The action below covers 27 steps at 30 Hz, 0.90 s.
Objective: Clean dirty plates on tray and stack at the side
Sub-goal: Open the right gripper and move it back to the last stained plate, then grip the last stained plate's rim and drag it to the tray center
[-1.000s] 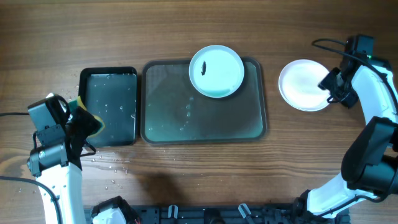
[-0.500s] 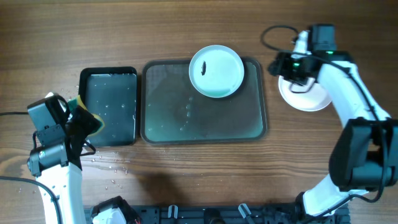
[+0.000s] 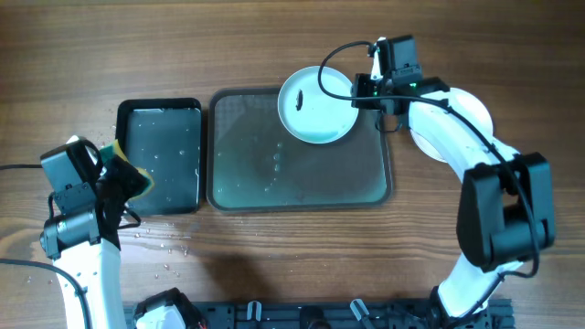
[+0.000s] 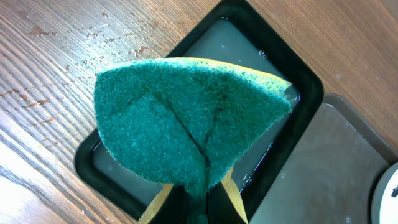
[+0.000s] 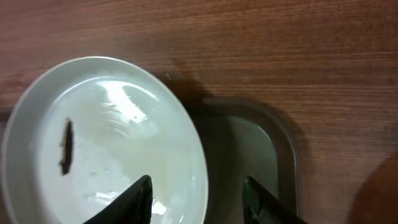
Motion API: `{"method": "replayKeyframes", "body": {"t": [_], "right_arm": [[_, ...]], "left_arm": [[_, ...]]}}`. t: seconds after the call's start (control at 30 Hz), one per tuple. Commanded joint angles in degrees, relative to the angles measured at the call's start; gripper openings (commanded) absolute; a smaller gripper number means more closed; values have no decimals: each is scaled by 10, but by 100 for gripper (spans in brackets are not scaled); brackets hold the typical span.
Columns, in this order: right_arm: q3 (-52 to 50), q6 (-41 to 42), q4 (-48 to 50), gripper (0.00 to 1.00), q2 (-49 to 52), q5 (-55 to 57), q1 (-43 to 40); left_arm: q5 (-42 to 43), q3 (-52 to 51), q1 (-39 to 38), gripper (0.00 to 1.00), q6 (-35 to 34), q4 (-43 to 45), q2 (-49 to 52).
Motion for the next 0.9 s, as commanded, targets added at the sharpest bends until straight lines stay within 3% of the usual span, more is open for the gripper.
{"method": "replayKeyframes", "body": {"t": [0.0,0.07,0.1,0.13,0.17,0.33,0.63,0.7,0.87], "right_arm": [[-3,0,6,40,39,14,1],[-4,10,6,39,50,-1,1],[-4,14,6,34,55,-8,1],[-5,14,5,22,55,-13,1],[-5,14,5,18,55,-17,1],[-5,14,-7,23,55,-31,1],[-17,15,-3,18,63,-34,2],[-17,16,1,26,63,-38,2],[-17,29,8,31,69,-38,2]], "left_arm": [[9,9,3,4,11,7,0],[9,9,3,4,11,6,0],[9,9,3,4,11,6,0],[9,9,3,4,11,6,0],[9,9,3,4,11,6,0],[9,9,3,4,12,6,0],[9,9,3,4,12,6,0],[9,9,3,4,12,7,0],[9,9,3,4,12,6,0]]}}
